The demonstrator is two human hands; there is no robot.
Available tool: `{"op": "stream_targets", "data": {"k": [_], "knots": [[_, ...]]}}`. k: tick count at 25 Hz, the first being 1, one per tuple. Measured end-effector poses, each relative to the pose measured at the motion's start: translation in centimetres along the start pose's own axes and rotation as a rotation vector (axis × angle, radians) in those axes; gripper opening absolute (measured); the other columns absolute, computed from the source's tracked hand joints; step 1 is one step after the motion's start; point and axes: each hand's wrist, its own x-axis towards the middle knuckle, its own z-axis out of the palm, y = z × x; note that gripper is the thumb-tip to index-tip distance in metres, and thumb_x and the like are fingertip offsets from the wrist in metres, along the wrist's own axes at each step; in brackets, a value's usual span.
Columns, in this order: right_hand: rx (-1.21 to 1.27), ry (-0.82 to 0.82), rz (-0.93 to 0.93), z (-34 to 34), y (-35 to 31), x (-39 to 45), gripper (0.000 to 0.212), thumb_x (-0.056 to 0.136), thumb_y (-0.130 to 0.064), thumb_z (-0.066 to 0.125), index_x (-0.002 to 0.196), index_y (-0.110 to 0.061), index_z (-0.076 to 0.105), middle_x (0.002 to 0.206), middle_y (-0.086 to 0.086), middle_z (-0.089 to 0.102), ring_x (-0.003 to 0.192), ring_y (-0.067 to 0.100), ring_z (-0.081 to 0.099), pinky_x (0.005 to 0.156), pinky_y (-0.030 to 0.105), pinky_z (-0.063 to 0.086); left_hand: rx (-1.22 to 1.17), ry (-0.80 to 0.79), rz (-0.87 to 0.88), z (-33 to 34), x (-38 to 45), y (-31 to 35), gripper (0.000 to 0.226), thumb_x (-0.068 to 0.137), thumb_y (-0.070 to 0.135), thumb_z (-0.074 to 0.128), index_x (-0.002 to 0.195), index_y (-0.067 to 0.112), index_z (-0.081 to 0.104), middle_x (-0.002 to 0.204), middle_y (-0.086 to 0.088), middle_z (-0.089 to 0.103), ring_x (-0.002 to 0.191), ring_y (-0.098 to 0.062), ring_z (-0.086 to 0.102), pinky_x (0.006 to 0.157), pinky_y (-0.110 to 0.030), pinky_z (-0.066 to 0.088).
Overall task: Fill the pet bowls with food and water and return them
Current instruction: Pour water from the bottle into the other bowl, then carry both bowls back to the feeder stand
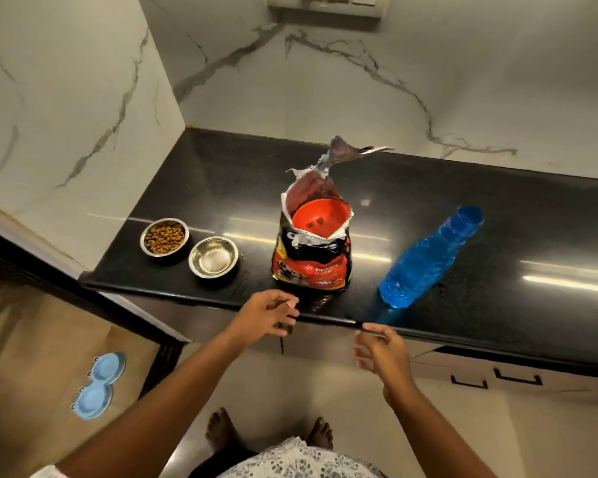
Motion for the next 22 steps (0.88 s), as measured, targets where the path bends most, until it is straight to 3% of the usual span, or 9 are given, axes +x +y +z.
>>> {"op": "stream_targets", "data": {"k": [4, 9, 14, 17, 19, 22], "knots": [[-0.143, -0.207, -0.041, 6.7, -1.4, -1.8, 0.018, 0.095, -0.004, 0.067, 0.111, -0.009, 0.064, 0.091, 0.013, 0.071, 0.066, 0.023, 0.069, 0.053, 0.027, 0.059, -0.097, 0.141, 0.006, -6.4, -1.5, -2.1, 0.02, 0.1, 0.015, 0.054, 0.114, 0.008, 0.066, 0.104, -0.016, 0.072, 0.082, -0.016, 0.071, 0.066, -0.031, 0.061], [-0.293, -0.359, -0.149, 18.2, -2.7, -2.0, 0.016, 0.095, -0.009, 0.07, 0.109, -0.011, 0.063, 0.084, 0.012, 0.069, 0.057, 0.017, 0.067, 0.052, 0.031, 0.056, -0.152, 0.281, -0.027, -15.7, -2.9, -4.8, 0.019, 0.099, 0.02, 0.057, 0.113, 0.012, 0.067, 0.107, -0.015, 0.074, 0.097, -0.026, 0.072, 0.069, -0.033, 0.061], [-0.307, -0.289, -0.176, 27.6, -3.8, -1.1, 0.034, 0.095, -0.025, 0.071, 0.123, -0.016, 0.054, 0.086, 0.015, 0.071, 0.062, 0.023, 0.07, 0.059, 0.038, 0.062, -0.255, 0.397, -0.088, -24.0, -1.9, -6.0, 0.037, 0.099, 0.016, 0.056, 0.134, 0.006, 0.049, 0.104, -0.016, 0.068, 0.088, -0.027, 0.068, 0.067, -0.036, 0.058], [-0.207, -0.22, -0.105, 29.7, -4.1, 0.0, 0.036, 0.1, -0.028, 0.064, 0.13, -0.021, 0.045, 0.089, 0.021, 0.073, 0.069, 0.033, 0.074, 0.062, 0.042, 0.064, -0.364, 0.462, -0.111, -26.5, 0.3, -5.6, 0.056, 0.099, 0.017, 0.056, 0.148, 0.013, 0.03, 0.114, -0.026, 0.063, 0.098, -0.037, 0.066, 0.071, -0.041, 0.057], [-0.137, -0.186, -0.069, 30.8, -4.1, 0.1, 0.035, 0.104, -0.025, 0.056, 0.135, -0.023, 0.04, 0.09, 0.026, 0.073, 0.071, 0.038, 0.076, 0.06, 0.041, 0.064, -0.372, 0.465, -0.12, -27.7, 1.7, -5.4, 0.058, 0.1, 0.018, 0.055, 0.15, 0.013, 0.027, 0.114, -0.029, 0.063, 0.097, -0.038, 0.066, 0.073, -0.044, 0.057], [-0.04, -0.15, -0.043, 31.9, -4.3, -0.2, 0.036, 0.108, -0.02, 0.047, 0.143, -0.02, 0.036, 0.087, 0.029, 0.072, 0.072, 0.04, 0.075, 0.056, 0.037, 0.063, -0.347, 0.394, -0.104, -28.1, 3.4, -5.1, 0.055, 0.1, 0.022, 0.055, 0.148, 0.015, 0.03, 0.101, -0.023, 0.067, 0.082, -0.032, 0.069, 0.064, -0.037, 0.059]]}}
